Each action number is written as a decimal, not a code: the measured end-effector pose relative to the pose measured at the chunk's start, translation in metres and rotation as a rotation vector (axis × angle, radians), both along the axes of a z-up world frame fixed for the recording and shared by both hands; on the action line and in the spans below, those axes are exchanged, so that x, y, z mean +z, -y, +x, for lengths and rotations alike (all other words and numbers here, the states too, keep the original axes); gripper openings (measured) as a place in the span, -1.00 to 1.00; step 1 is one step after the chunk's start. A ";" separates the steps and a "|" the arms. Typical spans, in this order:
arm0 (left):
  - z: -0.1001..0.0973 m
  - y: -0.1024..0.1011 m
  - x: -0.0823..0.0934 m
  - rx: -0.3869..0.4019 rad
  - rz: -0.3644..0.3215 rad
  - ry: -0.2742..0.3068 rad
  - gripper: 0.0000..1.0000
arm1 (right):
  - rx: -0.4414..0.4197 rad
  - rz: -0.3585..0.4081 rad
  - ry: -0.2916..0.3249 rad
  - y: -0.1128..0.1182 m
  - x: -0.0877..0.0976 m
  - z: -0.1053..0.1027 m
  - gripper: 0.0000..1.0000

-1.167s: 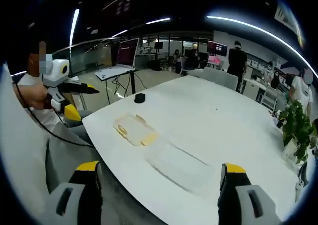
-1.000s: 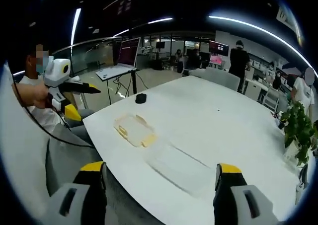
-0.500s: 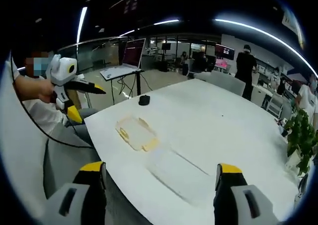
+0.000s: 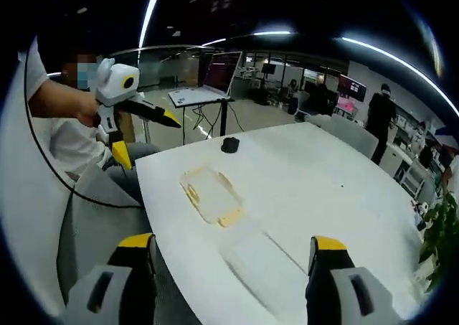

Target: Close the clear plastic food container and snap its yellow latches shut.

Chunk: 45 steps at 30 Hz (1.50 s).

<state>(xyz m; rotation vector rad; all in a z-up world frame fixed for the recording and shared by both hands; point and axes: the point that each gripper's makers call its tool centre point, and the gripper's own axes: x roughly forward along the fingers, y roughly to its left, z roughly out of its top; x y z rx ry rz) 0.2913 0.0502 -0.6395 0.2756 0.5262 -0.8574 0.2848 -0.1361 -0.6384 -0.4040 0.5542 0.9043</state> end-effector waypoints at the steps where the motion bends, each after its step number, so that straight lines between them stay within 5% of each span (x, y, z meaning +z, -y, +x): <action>1: 0.001 -0.001 0.001 -0.009 -0.003 0.001 0.85 | 0.012 -0.010 0.006 -0.002 -0.001 0.002 0.72; 22: 0.020 -0.015 -0.020 -0.196 0.067 -0.017 0.82 | 0.138 -0.038 -0.027 -0.036 -0.021 0.028 0.58; 28: 0.031 -0.021 -0.030 -0.257 0.142 0.010 0.88 | 0.175 -0.072 -0.008 -0.045 -0.028 0.036 0.55; 45: 0.047 -0.038 -0.057 -0.398 0.198 -0.024 0.70 | 0.259 -0.149 0.000 -0.060 -0.057 0.062 0.39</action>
